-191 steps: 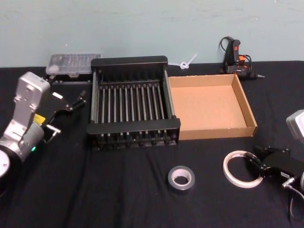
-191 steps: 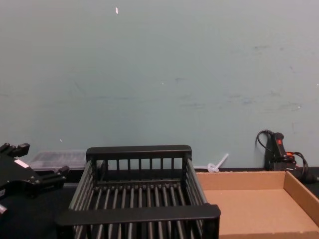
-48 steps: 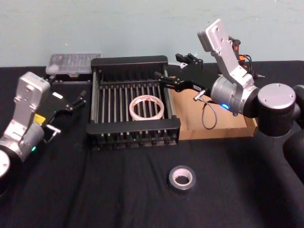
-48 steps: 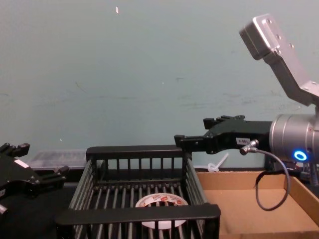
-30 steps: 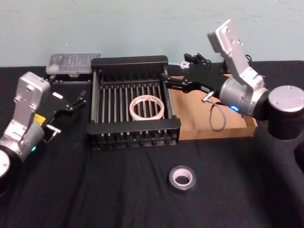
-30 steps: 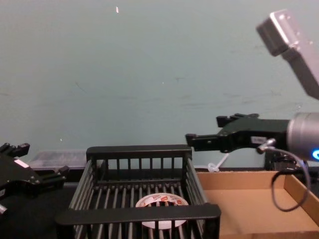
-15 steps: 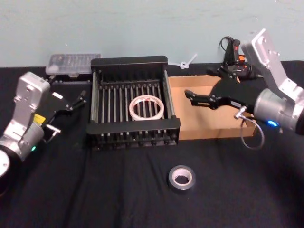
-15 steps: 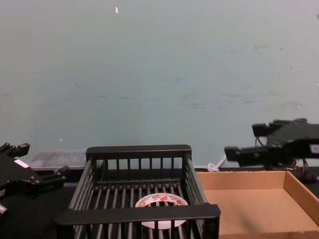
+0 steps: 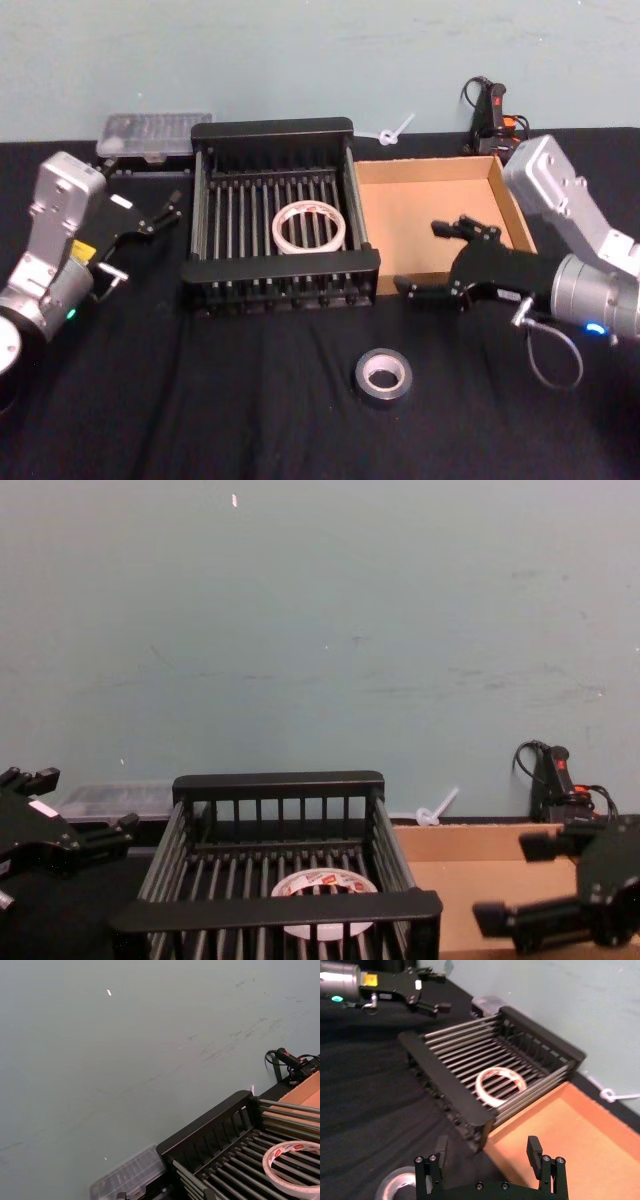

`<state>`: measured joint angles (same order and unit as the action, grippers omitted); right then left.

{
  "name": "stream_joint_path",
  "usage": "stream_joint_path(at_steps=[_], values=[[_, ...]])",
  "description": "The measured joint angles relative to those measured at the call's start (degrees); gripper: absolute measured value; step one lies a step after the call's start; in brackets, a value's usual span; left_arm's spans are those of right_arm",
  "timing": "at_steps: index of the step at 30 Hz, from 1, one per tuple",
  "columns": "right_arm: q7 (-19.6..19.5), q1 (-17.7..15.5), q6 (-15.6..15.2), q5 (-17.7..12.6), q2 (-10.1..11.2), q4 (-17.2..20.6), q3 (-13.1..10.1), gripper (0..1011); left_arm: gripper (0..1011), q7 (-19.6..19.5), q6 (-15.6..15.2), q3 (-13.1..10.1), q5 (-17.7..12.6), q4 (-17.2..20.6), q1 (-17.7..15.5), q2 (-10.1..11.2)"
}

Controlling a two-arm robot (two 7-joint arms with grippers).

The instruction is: Pick up the white tape and place it into the black box , Pick up the silver tape and place it into the brown box.

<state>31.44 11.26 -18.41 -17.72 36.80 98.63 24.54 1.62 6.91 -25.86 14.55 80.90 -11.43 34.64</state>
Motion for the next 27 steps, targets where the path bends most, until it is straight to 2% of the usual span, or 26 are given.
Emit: stream_joint_path(at_steps=[11,27], values=[[0.23,-1.27,-1.88,-0.93,1.02,0.06,3.06,1002,1001,0.00,0.00,0.00,0.00,0.00,0.00,0.00],[0.72,-0.74,-4.33,-1.13,1.60,-1.41,5.81,1002,1001,0.00,0.00,0.00,0.00,0.00,0.00,0.00]])
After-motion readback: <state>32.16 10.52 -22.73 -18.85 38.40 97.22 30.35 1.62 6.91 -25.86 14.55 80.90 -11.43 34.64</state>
